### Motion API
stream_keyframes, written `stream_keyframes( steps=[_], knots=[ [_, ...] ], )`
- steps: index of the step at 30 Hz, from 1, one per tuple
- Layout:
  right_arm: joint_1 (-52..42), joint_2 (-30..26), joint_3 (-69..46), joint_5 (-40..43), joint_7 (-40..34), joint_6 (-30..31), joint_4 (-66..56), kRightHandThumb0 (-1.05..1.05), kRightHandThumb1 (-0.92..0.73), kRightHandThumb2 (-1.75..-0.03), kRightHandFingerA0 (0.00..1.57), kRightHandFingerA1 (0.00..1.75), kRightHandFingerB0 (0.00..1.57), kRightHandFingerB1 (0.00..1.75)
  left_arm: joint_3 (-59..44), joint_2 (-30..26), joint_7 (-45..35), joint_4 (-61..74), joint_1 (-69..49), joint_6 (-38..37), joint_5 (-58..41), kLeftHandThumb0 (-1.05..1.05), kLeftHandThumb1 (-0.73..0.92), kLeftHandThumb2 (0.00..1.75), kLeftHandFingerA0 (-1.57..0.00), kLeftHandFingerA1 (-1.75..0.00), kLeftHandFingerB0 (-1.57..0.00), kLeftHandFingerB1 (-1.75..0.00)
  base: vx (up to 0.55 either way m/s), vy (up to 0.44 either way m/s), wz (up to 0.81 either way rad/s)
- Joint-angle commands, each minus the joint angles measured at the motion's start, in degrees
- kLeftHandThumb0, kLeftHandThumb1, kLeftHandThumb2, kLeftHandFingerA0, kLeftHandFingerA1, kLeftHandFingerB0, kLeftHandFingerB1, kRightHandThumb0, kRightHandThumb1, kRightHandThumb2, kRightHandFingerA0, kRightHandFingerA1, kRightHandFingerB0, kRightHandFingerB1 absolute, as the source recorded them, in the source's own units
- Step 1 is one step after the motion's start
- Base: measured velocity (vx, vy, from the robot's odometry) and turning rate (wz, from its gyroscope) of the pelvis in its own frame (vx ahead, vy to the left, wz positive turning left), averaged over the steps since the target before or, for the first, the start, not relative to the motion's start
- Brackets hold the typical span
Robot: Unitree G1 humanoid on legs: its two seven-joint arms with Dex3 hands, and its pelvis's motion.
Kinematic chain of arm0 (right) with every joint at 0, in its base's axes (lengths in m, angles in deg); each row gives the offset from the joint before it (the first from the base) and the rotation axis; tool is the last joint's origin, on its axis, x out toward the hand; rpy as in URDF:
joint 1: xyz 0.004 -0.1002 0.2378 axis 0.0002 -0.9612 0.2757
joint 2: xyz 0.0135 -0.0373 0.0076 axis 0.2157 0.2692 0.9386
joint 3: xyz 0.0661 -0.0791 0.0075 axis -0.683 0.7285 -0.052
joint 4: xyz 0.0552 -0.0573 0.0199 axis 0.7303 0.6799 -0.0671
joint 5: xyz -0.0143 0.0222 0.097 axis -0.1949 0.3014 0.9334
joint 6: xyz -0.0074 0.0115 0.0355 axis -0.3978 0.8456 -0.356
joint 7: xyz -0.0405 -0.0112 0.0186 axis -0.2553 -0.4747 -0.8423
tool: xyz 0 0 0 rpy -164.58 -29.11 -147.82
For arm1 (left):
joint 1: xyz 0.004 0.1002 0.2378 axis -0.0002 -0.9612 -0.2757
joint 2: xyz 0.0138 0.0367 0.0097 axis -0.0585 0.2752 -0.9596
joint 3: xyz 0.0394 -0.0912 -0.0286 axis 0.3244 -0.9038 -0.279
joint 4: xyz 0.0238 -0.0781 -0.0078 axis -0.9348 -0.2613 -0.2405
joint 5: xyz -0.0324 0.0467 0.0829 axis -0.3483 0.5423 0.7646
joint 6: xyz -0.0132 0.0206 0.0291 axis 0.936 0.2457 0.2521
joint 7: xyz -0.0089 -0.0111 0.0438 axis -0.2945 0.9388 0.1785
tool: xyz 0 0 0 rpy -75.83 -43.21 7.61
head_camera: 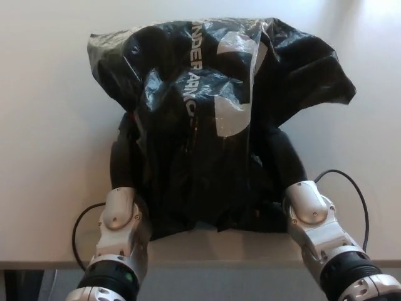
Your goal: A plastic bag is kept in the middle of the desk and the robot uses both its hands to grab the bag from the left and right and brings its hands close together to compress the bag
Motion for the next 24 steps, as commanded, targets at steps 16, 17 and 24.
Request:
stream_keyframes(
  steps=[16, 17, 24],
  knots=[
    [-1.61, -0.98, 3.67, -3.29, -2.02, -4.91, -5.8, -0.82, -0.74, -1.16, 0.06, 0.49, 0.0, 0.32, 5.13, 1.17, 6.52, 3.26, -0.86, -5.6, 8.02, -0.56, 0.92, 1.06, 0.0, -0.12, 0.0, -0.17, 0.0, 0.0, 0.0],
    [-1.6, -0.95, 3.5, -3.07, -1.86, -5.07, -5.53, -0.81, -0.74, -1.16, 0.07, 0.49, 0.01, 0.32, 5.11, 1.19, 6.46, 2.94, -0.86, -6.11, 7.92, -0.66, 0.91, 1.22, 0.0, -0.2, 0.0, -0.2, 0.0, 0.0, 0.0],
    [-1.88, -3.01, 2.1, -2.19, -0.79, -5.68, -6.14, -0.77, -0.69, -1.12, 0.13, 0.51, 0.0, 0.37, 2.7, -1.23, 3.11, 4.93, -1.68, -2.65, 5.11, -0.67, 0.92, 1.25, -0.03, -0.32, -0.02, -0.21, 0.0, 0.0, 0.0]
  ],
)
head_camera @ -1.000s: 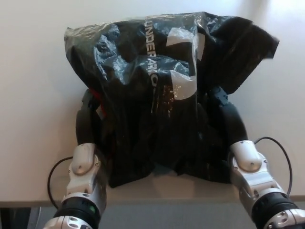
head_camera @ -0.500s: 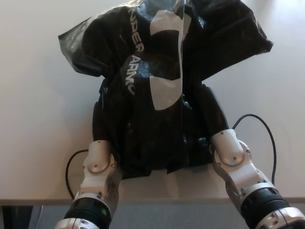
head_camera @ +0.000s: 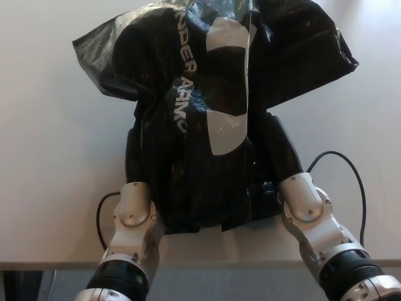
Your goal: A plastic bag is kept in the middle of the desk and the robot uses both its hands to grab the bag from the left and right and brings its hands close together to compress the bag
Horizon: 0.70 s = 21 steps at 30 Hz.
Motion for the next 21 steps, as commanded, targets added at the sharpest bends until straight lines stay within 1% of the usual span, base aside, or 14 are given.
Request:
stream_keyframes(
  steps=[1, 2, 4, 5, 6, 7, 10, 14, 15, 16, 17, 18, 19, 21],
  knots=[
    [-0.63, -2.29, -1.15, 0.57, 1.34, -0.92, -0.87, -0.77, -0.69, -1.12, 0.13, 0.51, 0.0, 0.37, -1.09, -2.54, -0.67, 2.58, -1.08, 1.88, -0.03, -0.67, 0.92, 1.25, -0.03, -0.32, -0.02, -0.21, 0.0, 0.0, 0.0],
    [-0.69, -3.67, -1.86, 1.24, 2.44, -0.12, -1.46, -0.88, -0.75, -1.13, 0.17, 0.52, 0.0, 0.33, -1.81, -3.82, -0.41, 3.3, -1.21, 2.69, -0.25, -0.63, 0.88, 1.23, -0.01, -0.39, 0.0, -0.25, 0.0, 0.0, 0.0],
    [-0.63, -9.44, -5.23, 3.1, 3.57, 1.62, -3.86, -0.87, -0.75, -1.13, 0.14, 0.49, 0.0, 0.32, -4.65, -10.29, -0.85, 6.66, -1.69, 3.76, -1.05, -0.72, 0.88, 1.21, -0.03, -0.37, -0.06, -0.22, 0.0, 0.0, 0.0],
    [-0.64, -10.69, -5.89, 3.13, 3.76, 1.75, -4.34, -0.87, -0.76, -1.13, 0.14, 0.5, 0.04, 0.31, -5.58, -11.61, -1.51, 7.57, -1.86, 4.03, -1.79, -0.71, 0.88, 1.21, -0.03, -0.39, -0.07, -0.23, 0.0, 0.0, 0.0],
    [-0.9, -13.03, -7.09, 3.22, 3.92, 1.33, -5.17, -0.78, -0.72, -1.13, 0.07, 0.48, 0.0, 0.33, -7.23, -13.89, -2.68, 8.42, -2.4, 3.01, -2.81, -0.71, 0.88, 1.21, 0.0, -0.4, -0.09, -0.23, 0.0, 0.0, 0.0],
    [-0.85, -14.37, -8.11, 3.66, 3.94, 1.02, -5.75, -0.86, -0.75, -1.13, 0.17, 0.53, 0.0, 0.36, -8.14, -15.44, -3.15, 9.79, -2.68, 3.47, -3.28, -0.74, 0.86, 1.19, -0.03, -0.4, -0.07, -0.23, 0.0, 0.0, 0.0],
    [-0.98, -19.32, -11.59, 4.87, 4.38, 0.19, -8.2, -0.86, -0.75, -1.13, 0.16, 0.52, 0.0, 0.39, -11.35, -20.7, -4.27, 18.07, -4.27, 7.85, -5.18, -0.67, 0.82, 1.2, -0.03, -0.45, -0.02, -0.28, 0.0, 0.0, 0.0],
    [-3.54, -22.94, -15.4, 8.0, 6.53, 1.01, -15.29, -0.86, -0.73, -1.12, 0.13, 0.51, 0.02, 0.36, -14.09, -25.73, -5.96, 27.41, -7.22, 9.55, -6.77, -0.72, 0.83, 1.19, -0.02, -0.46, -0.01, -0.25, 0.0, 0.0, 0.0],
    [-3.83, -23.96, -16.38, 8.83, 7.04, 0.85, -17.28, -0.87, -0.72, -1.11, 0.18, 0.54, 0.0, 0.37, -14.93, -26.81, -6.25, 29.74, -7.45, 9.47, -7.46, -0.74, 0.81, 1.18, -0.11, -0.51, 0.0, -0.29, 0.0, 0.0, 0.0],
    [-4.93, -25.04, -17.64, 9.78, 7.48, 0.61, -20.68, -0.37, -0.48, -1.09, 0.02, 0.51, 0.0, 0.5, -15.78, -28.36, -7.33, 32.92, -8.28, 9.88, -8.3, -0.75, 0.79, 1.18, -0.1, -0.51, -0.01, -0.3, 0.0, 0.0, 0.0],
    [-6.3, -25.83, -18.49, 10.23, 7.58, 0.59, -23.92, -0.37, -0.49, -1.1, 0.0, 0.5, 0.0, 0.49, -16.32, -29.17, -7.55, 36.13, -9.26, 10.22, -8.66, -0.82, 0.81, 1.18, -0.11, -0.52, 0.0, -0.29, 0.0, 0.0, 0.0],
    [-7.67, -26.71, -19.32, 10.17, 7.37, 0.96, -27.6, -0.37, -0.51, -1.11, 0.0, 0.5, 0.0, 0.5, -16.66, -30.11, -7.75, 39.16, -10.19, 10.11, -8.48, -0.8, 0.8, 1.18, -0.11, -0.52, -0.02, -0.25, 0.0, 0.0, 0.0],
    [-9.41, -27.3, -19.93, 10.2, 7.51, 2.08, -31.47, -0.75, -0.7, -1.08, 0.14, 0.52, 0.0, 0.38, -16.9, -30.63, -7.75, 42.07, -11.31, 10.45, -8.43, -0.81, 0.8, 1.13, -0.09, -0.49, -0.08, -0.3, 0.0, 0.0, 0.0],
    [-12.79, -27.92, -20.81, 10.9, 8.2, 4.83, -38.45, -0.8, -0.71, -1.06, 0.12, 0.5, 0.0, 0.36, -17.32, -31.15, -7.34, 47.21, -13.63, 11.59, -8.38, -0.8, 0.78, 1.13, -0.11, -0.48, -0.06, -0.33, 0.0, 0.0, 0.0]
  ],
)
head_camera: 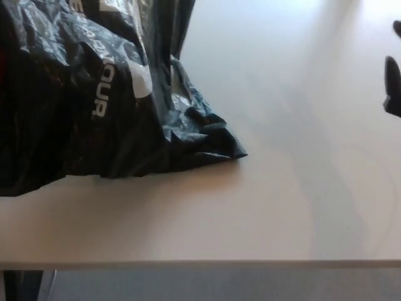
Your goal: A plastic bag is kept in the middle of the desk and the robot uses both its hands to grab the bag from the left and right and brings its hands close together to compress the bag
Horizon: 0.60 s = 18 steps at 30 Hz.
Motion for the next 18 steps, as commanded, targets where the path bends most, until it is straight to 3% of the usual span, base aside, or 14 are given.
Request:
stream_keyframes(
  steps=[1, 3, 4, 5, 6, 9, 10, 11, 12, 13, 14, 16, 17, 18],
  knots=[
    [-10.59, -4.03, -4.07, 6.05, 3.62, 7.18, -22.37, -0.76, -0.66, -1.02, 0.03, 0.46, 0.01, 0.36, -2.31, -3.62, -1.78, 18.18, -8.01, 5.59, -2.53, -0.78, 0.78, 1.13, -0.09, -0.48, -0.05, -0.34, 0.0, 0.0, 0.0],
    [-18.95, -5.62, -7.09, 10.26, 4.9, 10.03, -39.23, -0.35, -0.58, -1.11, 0.02, 0.52, 0.0, 0.49, -4.34, -3.86, -2.6, 32.78, -15.64, 6.18, -5.09, -0.34, 0.59, 1.17, 0.0, -0.51, 0.0, -0.51, 0.0, 0.0, 0.0],
    [-20.77, -5.9, -7.89, 11.46, 5.13, 10.69, -42.8, -0.35, -0.58, -1.11, 0.02, 0.52, 0.0, 0.49, -4.79, -3.87, -2.97, 35.86, -17.48, 6.07, -5.73, -0.34, 0.59, 1.17, 0.0, -0.51, 0.0, -0.51, 0.0, 0.0, 0.0],
    [-23.58, -6.02, -9.16, 12.14, 5.1, 11.46, -46.95, -0.65, -0.84, -0.66, 0.09, 0.37, 0.15, 0.31, -5.4, -3.74, -3.21, 40.13, -20.22, 5.9, -6.25, -0.34, 0.59, 1.17, 0.0, -0.51, 0.0, -0.51, 0.0, 0.0, 0.0],
    [-26.62, -5.78, -10.94, 10.97, 4.7, 10.65, -50.23, -0.35, -0.57, -1.12, 0.01, 0.51, 0.0, 0.49, -6.02, -3.45, -3.27, 44.46, -23.26, 6.03, -6.8, -0.77, 0.92, 0.79, -0.16, -0.44, -0.07, -0.32, 0.0, 0.0, 0.0],
    [-34.61, -3.86, -14.02, 11.15, 4.1, 10.05, -57.86, -0.83, -0.68, -1.0, 0.03, 0.43, 0.07, 0.38, -7.47, -1.96, -3.5, 52.21, -30.34, 5.03, -8.68, -0.79, 0.92, 0.79, -0.16, -0.43, -0.08, -0.31, 0.0, 0.0, 0.0],
    [-38.63, -2.69, -15.07, 11.72, 4.13, 8.66, -60.13, -0.8, -0.67, -1.01, 0.01, 0.42, 0.09, 0.37, -8.15, -1.16, -3.65, 55.14, -33.74, 4.53, -9.21, -0.35, 0.56, 1.15, 0.0, -0.51, 0.0, -0.51, 0.0, 0.0, 0.0],
    [-40.67, -2.17, -15.29, 12.62, 4.32, 7.03, -60.73, -0.73, -0.67, -1.02, 0.02, 0.45, 0.01, 0.37, -8.64, -0.6, -3.66, 56.7, -35.74, 4.06, -9.32, -0.8, 0.91, 0.78, -0.14, -0.42, -0.08, -0.29, 0.0, 0.0, 0.0],
    [-41.69, -1.95, -15.15, 13.51, 4.51, 5.8, -60.87, -0.73, -0.67, -1.02, 0.02, 0.45, 0.01, 0.37, -8.98, -0.25, -3.6, 57.56, -36.88, 3.73, -9.37, -0.8, 0.91, 0.78, -0.14, -0.42, -0.08, -0.29, 0.0, 0.0, 0.0],
    [-46.71, -1.24, -15.65, 16.48, 5.86, 1.26, -61.09, -0.69, -0.64, -1.01, 0.01, 0.42, 0.01, 0.34, -8.95, 2.17, -4.52, 58.31, -41.16, -0.4, -9.36, -0.34, 0.57, 1.15, 0.0, -0.5, 0.0, -0.5, 0.0, 0.0, 0.0],
    [-51.28, -0.31, -16.2, 18.65, 6.97, -3.76, -60.18, -0.68, -0.62, -0.98, 0.0, 0.42, 0.0, 0.36, -8.31, 4.63, -5.29, 58.81, -45.4, -4.03, -9.2, -0.75, 0.91, 0.77, -0.18, -0.38, -0.1, -0.26, 0.0, 0.0, 0.0],
    [-54.91, 0.26, -16.93, 19.94, 7.97, -7.89, -58.47, -0.63, -0.6, -0.97, 0.01, 0.45, 0.0, 0.38, -6.95, 6.75, -5.97, 58.75, -48.95, -6.9, -9.05, -0.74, 0.92, 0.77, -0.19, -0.37, -0.11, -0.26, 0.0, 0.0, 0.0],
    [-56.59, 0.78, -17.03, 19.99, 8.12, -9.64, -57.59, -0.6, -0.83, -0.67, 0.12, 0.35, 0.09, 0.27, -6.4, 7.49, -6.48, 58.35, -50.37, -8.22, -9.25, -0.75, 0.92, 0.75, -0.19, -0.36, -0.12, -0.26, 0.0, 0.0, 0.0],
    [-59.58, 1.93, -17.27, 19.66, 8.26, -13.12, -55.62, -0.34, -0.61, -1.13, 0.0, 0.5, 0.0, 0.49, -5.35, 8.71, -7.28, 57.42, -52.54, -10.12, -9.2, -0.76, 0.92, 0.74, -0.2, -0.34, -0.12, -0.27, 0.0, 0.0, 0.0]
  ],
)
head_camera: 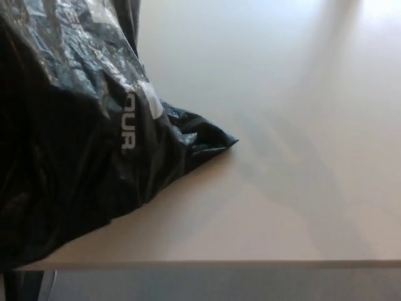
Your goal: A plastic bag is kept in the middle of the desk and the robot uses both its hands to grab the bag from the left and right and brings its hands close together to compress the bag
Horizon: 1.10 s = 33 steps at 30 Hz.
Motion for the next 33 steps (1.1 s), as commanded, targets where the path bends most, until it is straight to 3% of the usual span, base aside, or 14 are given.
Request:
stream_keyframes(
  steps=[1, 5, 6, 8, 10, 12, 13, 20, 22, 24, 26, 27, 29, 33],
  knots=[
    [-29.33, 3.03, -9.16, 14.96, 6.44, -16.88, -15.09, -0.34, -0.61, -1.13, 0.0, 0.5, 0.0, 0.49, -1.01, 7.18, -6.21, 20.31, -25.44, -11.68, -6.64, -0.76, 0.92, 0.74, -0.2, -0.34, -0.12, -0.27, 0.0, 0.0, 0.0],
    [-34.35, 5.56, -5.55, 13.01, 7.01, -21.29, -7.96, -0.69, -0.62, -0.95, 0.0, 0.42, 0.0, 0.39, 1.51, 11.47, -8.38, 16.27, -33.0, -15.52, -7.89, -0.75, 0.92, 0.74, -0.23, -0.32, -0.13, -0.27, 0.0, 0.0, 0.0],
    [-35.04, 5.91, -4.13, 12.71, 7.41, -22.04, -6.08, -0.6, -0.86, -0.65, 0.11, 0.31, 0.12, 0.29, 2.12, 12.38, -9.6, 14.89, -35.75, -15.71, -9.07, -0.75, 0.92, 0.74, -0.22, -0.32, -0.13, -0.27, 0.0, 0.0, 0.0],
    [-36.96, 6.44, -2.43, 11.14, 7.91, -21.62, -3.33, -0.63, -0.64, -1.0, 0.0, 0.41, 0.04, 0.42, 2.45, 12.95, -11.75, 10.01, -38.83, -16.16, -8.94, -0.72, 0.92, 0.73, -0.25, -0.31, -0.14, -0.29, 0.0, 0.0, 0.0],
    [-37.64, 6.49, -0.88, 10.68, 9.03, -22.1, 0.66, -0.59, -0.87, -0.66, 0.09, 0.3, 0.13, 0.3, 3.3, 14.23, -13.21, 6.0, -41.63, -16.23, -9.31, -0.72, 0.92, 0.73, -0.26, -0.32, -0.15, -0.3, 0.0, 0.0, 0.0],
    [-38.19, 5.48, 0.51, 9.04, 10.45, -20.95, 4.52, -0.69, -0.63, -0.97, 0.0, 0.35, 0.06, 0.38, 3.98, 15.95, -13.81, 2.26, -44.85, -16.11, -9.07, -0.72, 0.92, 0.73, -0.26, -0.33, -0.15, -0.31, 0.0, 0.0, 0.0],
    [-38.21, 4.89, 1.27, 8.44, 11.09, -20.46, 6.0, -0.56, -0.88, -0.66, 0.01, 0.27, 0.06, 0.28, 4.06, 16.55, -14.12, 0.46, -45.43, -16.65, -9.19, -0.7, 0.92, 0.72, -0.27, -0.32, -0.16, -0.29, 0.0, 0.0, 0.0],
    [-34.49, 5.16, 5.13, 2.46, 8.57, -17.22, 9.14, -0.53, -0.91, -0.69, 0.07, 0.26, 0.09, 0.32, 4.85, 17.03, -17.84, -13.54, -43.38, -15.79, -11.06, -0.7, 0.92, 0.72, -0.24, -0.33, -0.14, -0.28, 0.0, 0.0, 0.0],
    [-33.75, 5.56, 5.18, -0.36, 7.08, -17.2, 9.09, -0.6, -0.68, -1.03, 0.0, 0.4, 0.0, 0.43, 4.44, 16.66, -17.65, -15.24, -41.38, -17.38, -10.41, -0.75, 0.91, 0.72, -0.28, -0.34, -0.18, -0.3, 0.0, 0.0, 0.0],
    [-33.45, 5.67, 5.31, -1.65, 6.53, -16.64, 8.19, -0.6, -0.69, -1.03, 0.0, 0.39, 0.0, 0.41, 4.68, 16.64, -16.61, -13.99, -41.41, -18.23, -8.17, -0.76, 0.73, 1.06, -0.21, -0.46, -0.14, -0.43, 0.0, 0.0, 0.0],
    [-31.66, 7.1, 4.88, -4.79, 4.16, -17.72, 9.36, -0.58, -0.92, -0.7, 0.09, 0.34, 0.1, 0.32, 4.71, 17.24, -15.12, -13.22, -39.97, -19.37, -6.47, -0.75, 0.91, 0.68, -0.33, -0.32, -0.24, -0.3, 0.0, 0.0, 0.0],
    [-31.22, 7.5, 4.94, -5.39, 3.75, -17.7, 9.52, -0.71, -0.71, -1.01, 0.0, 0.42, 0.0, 0.41, 4.69, 17.42, -14.77, -13.19, -39.24, -19.8, -6.24, -0.76, 0.74, 1.07, -0.25, -0.47, -0.15, -0.44, 0.0, 0.0, 0.0],
    [-30.78, 8.3, 5.15, -6.22, 3.21, -17.88, 9.9, -0.68, -0.7, -1.01, 0.02, 0.43, 0.02, 0.41, 4.5, 17.48, -14.45, -13.25, -38.08, -20.7, -5.67, -0.75, 0.74, 1.07, -0.25, -0.47, -0.14, -0.43, 0.0, 0.0, 0.0],
    [-30.99, 9.86, 5.17, -8.31, 1.67, -18.22, 10.01, -0.63, -0.72, -1.05, 0.0, 0.41, 0.0, 0.39, 4.19, 17.07, -13.94, -12.65, -36.8, -21.2, -4.32, -0.72, 0.92, 0.74, -0.32, -0.33, -0.2, -0.29, 0.0, 0.0, 0.0]
  ],
)
